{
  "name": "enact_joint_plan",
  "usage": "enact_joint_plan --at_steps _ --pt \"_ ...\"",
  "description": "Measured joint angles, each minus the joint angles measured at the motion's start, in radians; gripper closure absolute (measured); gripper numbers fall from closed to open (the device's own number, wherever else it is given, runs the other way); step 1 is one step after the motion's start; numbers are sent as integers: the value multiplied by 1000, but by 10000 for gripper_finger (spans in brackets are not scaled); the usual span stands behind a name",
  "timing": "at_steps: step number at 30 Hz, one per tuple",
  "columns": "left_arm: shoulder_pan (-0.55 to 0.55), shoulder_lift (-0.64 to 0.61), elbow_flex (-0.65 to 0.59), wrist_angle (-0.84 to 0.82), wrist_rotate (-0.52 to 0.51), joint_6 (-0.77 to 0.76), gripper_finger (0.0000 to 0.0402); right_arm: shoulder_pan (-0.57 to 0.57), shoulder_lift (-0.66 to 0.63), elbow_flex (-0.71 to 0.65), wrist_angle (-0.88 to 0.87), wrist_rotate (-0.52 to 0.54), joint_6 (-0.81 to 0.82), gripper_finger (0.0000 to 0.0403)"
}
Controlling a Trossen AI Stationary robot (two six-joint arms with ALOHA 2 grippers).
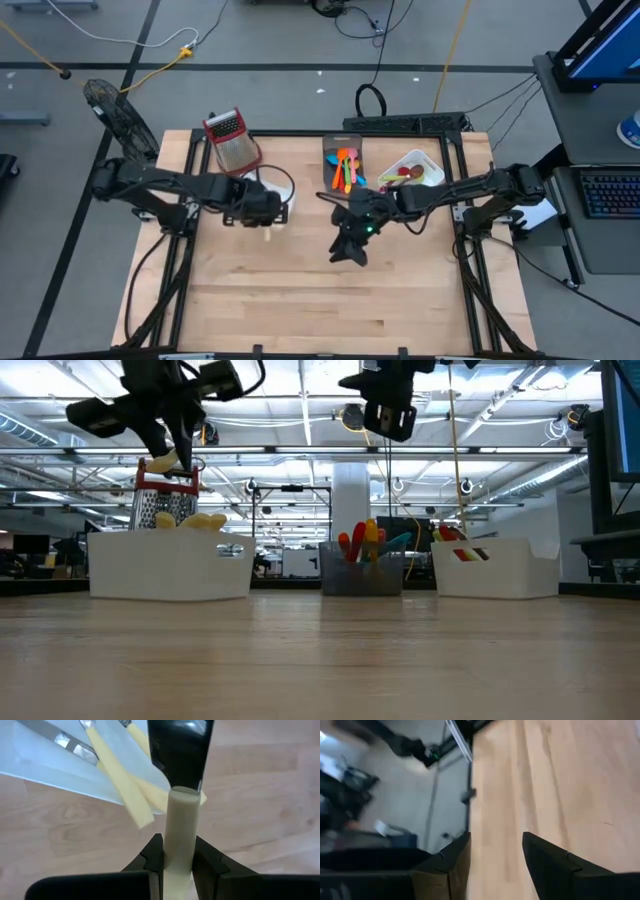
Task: Pick & Place Kitchen Items
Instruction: Put the yellow knife into the left white bin
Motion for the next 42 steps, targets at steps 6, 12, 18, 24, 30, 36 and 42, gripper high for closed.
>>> enact_joint_plan --at_steps 6,12,18,24,30,36,42 --pt "82 0 0 0 116 -1 347 10 0 0 -116 130 -230 241" --pt "148 0 0 -1 256 10 347 10 -24 0 -176 552 -482 245" --pt "234 0 0 -7 347 53 347 15 -136 -42 -187 753 -563 244" --pt "260 0 0 4 398 -43 347 14 -355 -229 -134 783 -563 247" --pt "241 1 0 86 413 -243 347 42 -600 -426 -39 730 -543 247" --pt "215 17 -25 86 448 -471 347 57 -782 -518 -28 674 -565 247" --pt "189 16 -107 185 572 -641 347 57 -873 -533 -46 673 -596 247"
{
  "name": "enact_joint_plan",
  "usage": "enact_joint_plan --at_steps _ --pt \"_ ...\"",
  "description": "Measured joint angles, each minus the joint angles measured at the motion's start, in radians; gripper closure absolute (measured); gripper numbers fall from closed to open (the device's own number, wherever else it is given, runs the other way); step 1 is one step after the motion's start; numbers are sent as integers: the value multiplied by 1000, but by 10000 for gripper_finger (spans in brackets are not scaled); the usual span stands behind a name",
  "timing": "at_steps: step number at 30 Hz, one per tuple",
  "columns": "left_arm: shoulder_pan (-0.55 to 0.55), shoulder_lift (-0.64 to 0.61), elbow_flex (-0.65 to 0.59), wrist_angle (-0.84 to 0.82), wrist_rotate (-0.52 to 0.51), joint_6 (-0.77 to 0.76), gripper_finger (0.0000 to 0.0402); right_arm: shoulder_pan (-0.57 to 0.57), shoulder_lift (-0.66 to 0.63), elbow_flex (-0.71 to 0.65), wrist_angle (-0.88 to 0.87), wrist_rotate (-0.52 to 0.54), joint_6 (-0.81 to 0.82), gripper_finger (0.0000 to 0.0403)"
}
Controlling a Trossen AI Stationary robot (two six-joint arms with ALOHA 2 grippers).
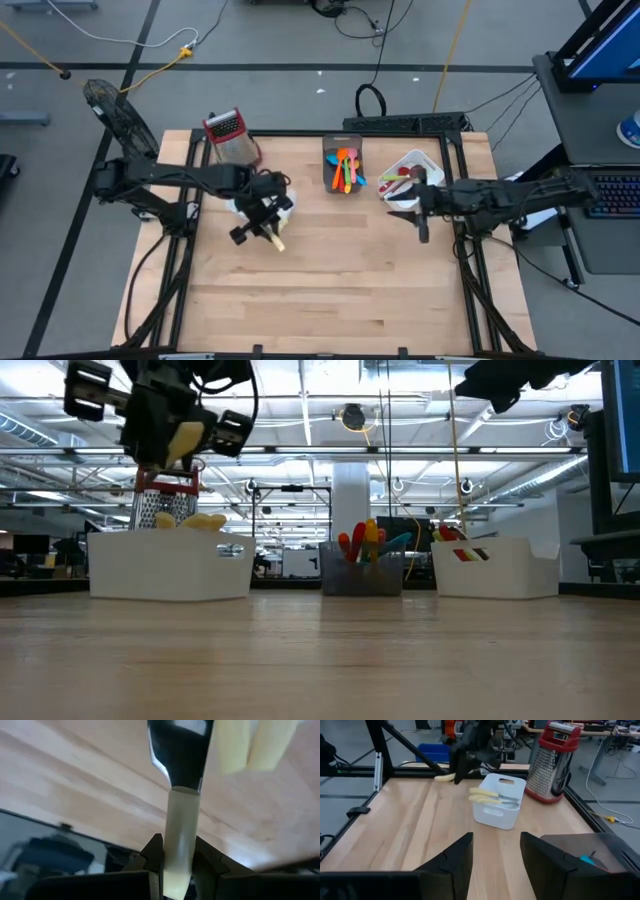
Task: Pick & Place Kitchen Items
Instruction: Put the yellow knife into the left white bin
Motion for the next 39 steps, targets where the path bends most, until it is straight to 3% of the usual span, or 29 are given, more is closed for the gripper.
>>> enact_joint_plan --at_steps 8,15,19,26,32,39 --pt "18 0 -117 391 1 -67 347 0 -18 0 -52 -25 -7 247" --pt "55 0 -165 390 118 -92 347 0 -16 0 -124 -25 -7 247" --pt "79 0 -173 391 119 -74 345 0 -13 0 -131 -24 -8 247" --pt "115 0 -173 393 121 -16 308 0 -12 0 -131 -23 -33 247" --pt "142 0 -173 378 79 42 303 0 -12 0 -131 -23 -33 247" --pt "142 0 -173 378 104 120 301 0 -12 0 -131 -23 -33 247"
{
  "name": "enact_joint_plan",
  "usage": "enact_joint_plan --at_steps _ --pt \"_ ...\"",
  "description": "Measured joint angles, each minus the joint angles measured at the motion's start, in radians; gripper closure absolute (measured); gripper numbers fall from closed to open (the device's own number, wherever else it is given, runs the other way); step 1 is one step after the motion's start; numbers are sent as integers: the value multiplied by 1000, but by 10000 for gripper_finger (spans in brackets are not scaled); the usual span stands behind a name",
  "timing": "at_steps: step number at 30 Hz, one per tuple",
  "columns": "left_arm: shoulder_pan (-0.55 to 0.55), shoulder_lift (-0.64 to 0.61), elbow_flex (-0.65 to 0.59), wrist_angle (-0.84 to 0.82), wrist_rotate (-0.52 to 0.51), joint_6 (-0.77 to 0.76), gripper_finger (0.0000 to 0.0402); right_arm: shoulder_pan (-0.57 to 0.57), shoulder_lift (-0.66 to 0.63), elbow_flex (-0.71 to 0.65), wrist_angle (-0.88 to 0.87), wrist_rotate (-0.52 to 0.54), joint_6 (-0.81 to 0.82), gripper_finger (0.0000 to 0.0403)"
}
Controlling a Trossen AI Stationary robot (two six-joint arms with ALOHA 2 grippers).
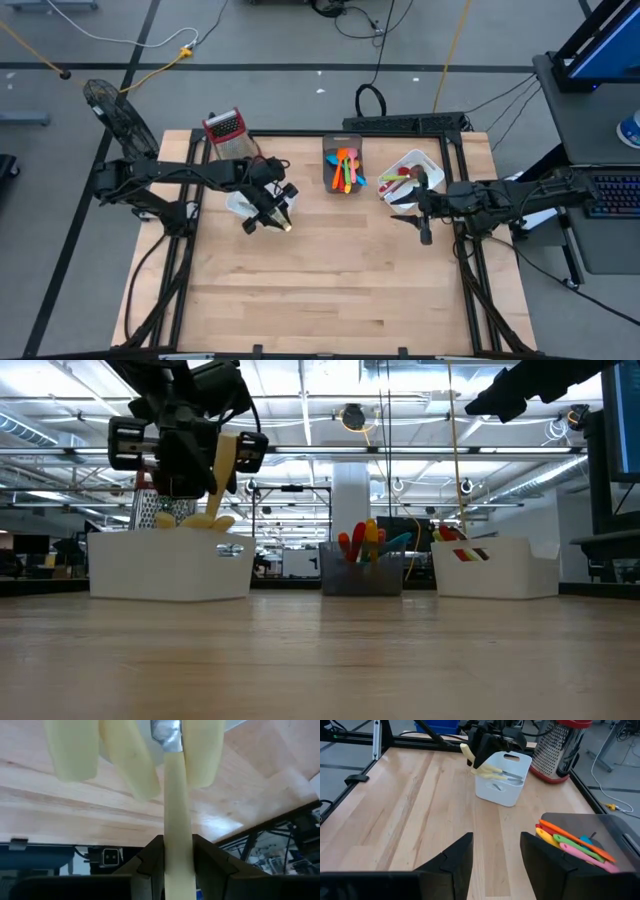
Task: Pick & Place Kitchen Items
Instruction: Put the yellow knife into the left white bin
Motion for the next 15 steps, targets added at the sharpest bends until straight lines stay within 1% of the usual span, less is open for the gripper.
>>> enact_joint_plan --at_steps 3,8,13,15 --pt "-1 0 0 -29 -11 7 301 0 0 0 0 -1 6 247" --pt "0 -9 0 -77 -105 23 300 0 0 0 -9 -2 25 247" --pt "0 -19 5 -73 -124 40 300 0 0 0 -33 -2 38 247" --pt "-2 -32 7 -66 -162 44 300 0 0 0 -40 -2 38 247"
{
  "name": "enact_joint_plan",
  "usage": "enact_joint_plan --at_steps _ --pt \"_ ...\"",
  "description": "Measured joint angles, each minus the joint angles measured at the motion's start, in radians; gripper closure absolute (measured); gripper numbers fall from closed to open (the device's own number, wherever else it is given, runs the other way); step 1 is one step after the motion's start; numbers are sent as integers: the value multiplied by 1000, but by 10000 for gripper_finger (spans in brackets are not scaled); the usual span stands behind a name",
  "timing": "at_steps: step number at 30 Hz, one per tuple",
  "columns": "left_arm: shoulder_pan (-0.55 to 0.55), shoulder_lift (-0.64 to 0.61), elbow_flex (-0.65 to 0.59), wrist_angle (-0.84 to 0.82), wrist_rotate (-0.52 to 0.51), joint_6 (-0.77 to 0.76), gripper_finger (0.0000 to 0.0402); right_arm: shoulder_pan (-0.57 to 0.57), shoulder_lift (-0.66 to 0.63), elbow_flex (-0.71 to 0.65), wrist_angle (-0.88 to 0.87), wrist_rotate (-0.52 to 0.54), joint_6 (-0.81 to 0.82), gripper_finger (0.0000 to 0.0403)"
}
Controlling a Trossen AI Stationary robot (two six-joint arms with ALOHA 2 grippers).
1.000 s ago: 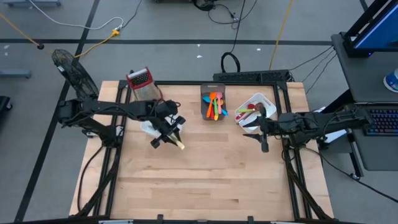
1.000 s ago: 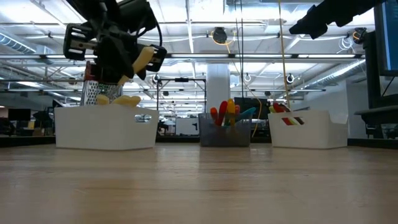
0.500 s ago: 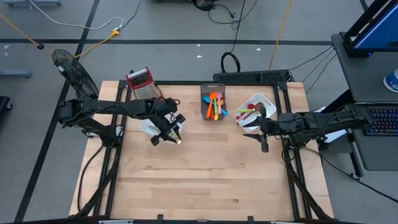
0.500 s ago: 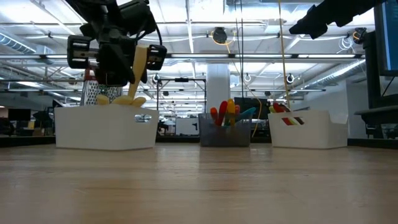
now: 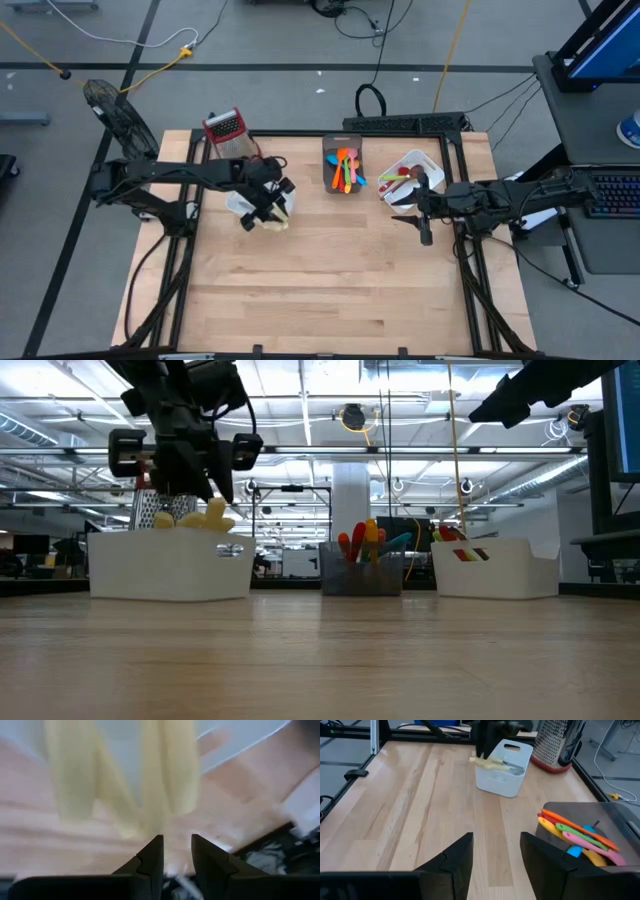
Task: Pick & Place Kitchen Items
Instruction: Put the yellow knife into the left white bin, then return to Home Position
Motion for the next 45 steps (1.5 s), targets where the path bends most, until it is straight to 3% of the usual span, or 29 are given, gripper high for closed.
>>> enact_joint_plan --at_steps 10,18,26,30,37,41,45 --pt "-101 -164 46 -8 -431 80 300 0 0 0 -23 0 0 247" --pt "-264 -322 51 -3 -640 508 300 0 -1 0 -74 1 -3 247" --pt "-371 -420 51 -66 -868 817 300 0 -2 0 -73 2 -4 247" --pt "-386 -475 51 -56 -886 1055 300 0 -2 0 -71 2 -4 247" --pt "-385 -553 49 -55 -886 1313 300 0 -2 1 -56 3 -4 247" --pt "-374 -580 10 -54 -886 1414 300 0 -2 1 -50 3 -8 247" --pt "-360 -619 -94 -21 -885 1422 300 0 -2 1 -26 3 -8 247"
